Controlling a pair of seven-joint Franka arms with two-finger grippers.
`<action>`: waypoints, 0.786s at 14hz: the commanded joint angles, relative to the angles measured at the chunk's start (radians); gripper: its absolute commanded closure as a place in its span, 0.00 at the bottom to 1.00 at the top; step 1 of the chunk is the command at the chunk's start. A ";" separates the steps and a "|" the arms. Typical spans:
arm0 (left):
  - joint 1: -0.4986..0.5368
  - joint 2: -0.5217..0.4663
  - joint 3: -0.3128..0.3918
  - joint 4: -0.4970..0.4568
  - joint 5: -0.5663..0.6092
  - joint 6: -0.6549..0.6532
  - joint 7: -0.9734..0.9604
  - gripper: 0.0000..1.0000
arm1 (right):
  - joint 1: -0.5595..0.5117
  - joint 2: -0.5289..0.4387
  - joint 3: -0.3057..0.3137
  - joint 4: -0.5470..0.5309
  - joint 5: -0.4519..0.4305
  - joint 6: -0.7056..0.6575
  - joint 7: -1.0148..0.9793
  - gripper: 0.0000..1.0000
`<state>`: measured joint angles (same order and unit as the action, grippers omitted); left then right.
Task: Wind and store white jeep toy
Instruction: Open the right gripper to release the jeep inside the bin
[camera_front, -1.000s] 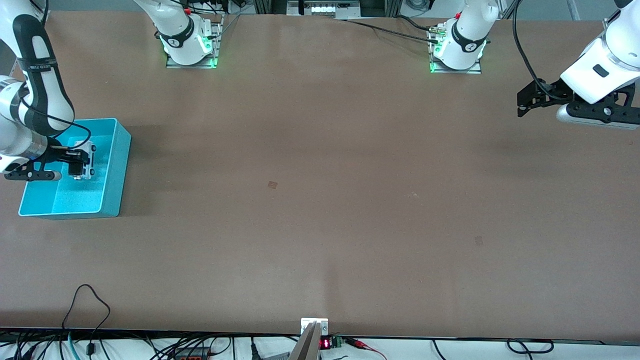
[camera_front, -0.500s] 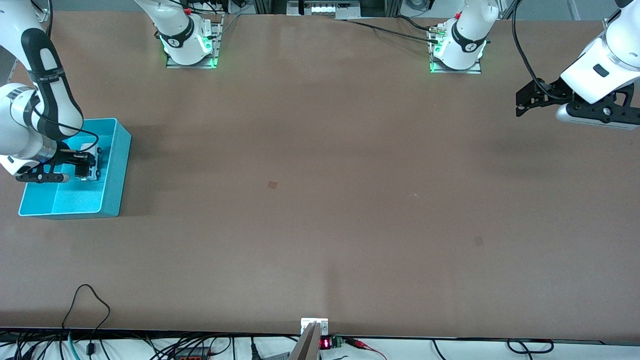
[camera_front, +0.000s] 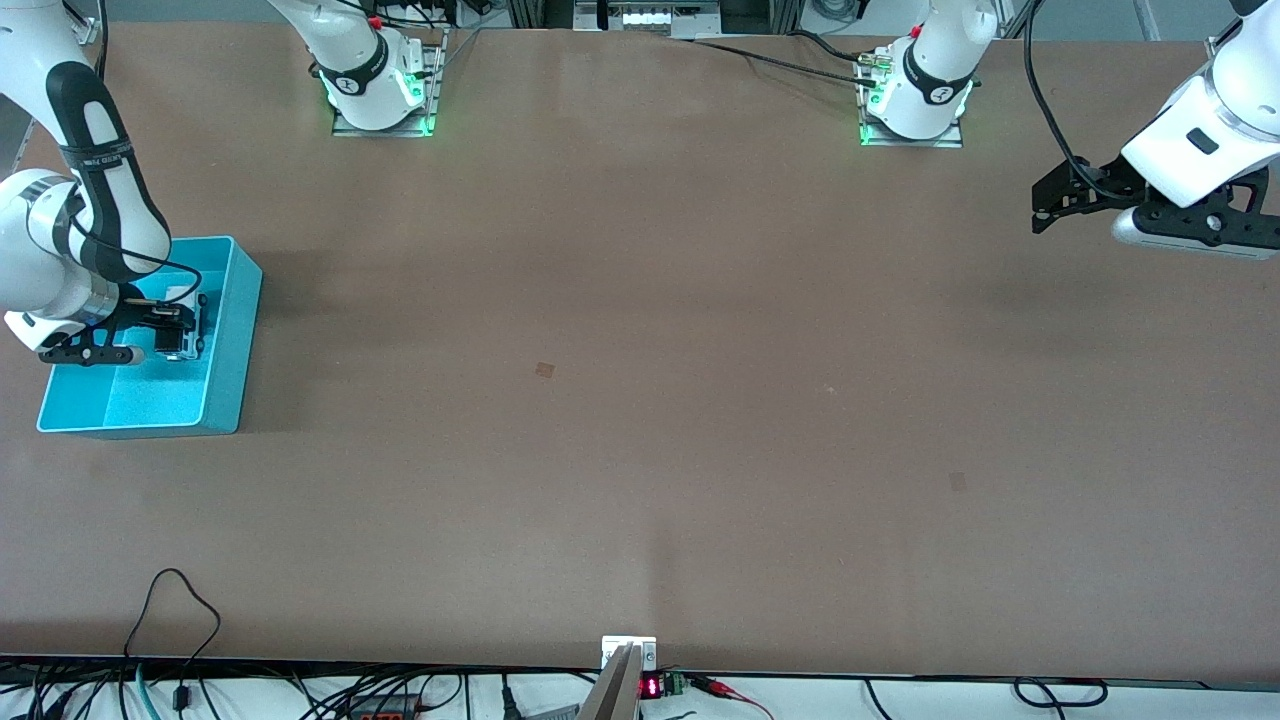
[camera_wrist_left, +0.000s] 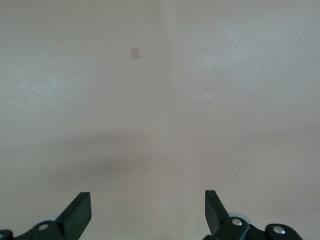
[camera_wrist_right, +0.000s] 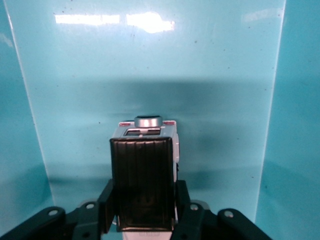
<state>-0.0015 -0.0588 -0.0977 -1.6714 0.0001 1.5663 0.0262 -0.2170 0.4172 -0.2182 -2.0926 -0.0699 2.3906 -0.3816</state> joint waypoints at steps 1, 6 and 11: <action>0.011 0.010 -0.007 0.027 -0.015 -0.022 -0.002 0.00 | -0.008 -0.023 0.014 -0.017 -0.010 0.002 -0.017 0.06; 0.011 0.010 -0.007 0.027 -0.015 -0.023 -0.002 0.00 | 0.013 -0.118 0.019 0.040 -0.008 -0.105 -0.017 0.00; 0.011 0.010 -0.007 0.027 -0.015 -0.023 -0.003 0.00 | 0.088 -0.196 0.019 0.144 -0.007 -0.275 -0.013 0.00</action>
<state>-0.0009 -0.0588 -0.0976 -1.6714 0.0000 1.5663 0.0261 -0.1687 0.2562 -0.1995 -1.9710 -0.0699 2.1732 -0.3925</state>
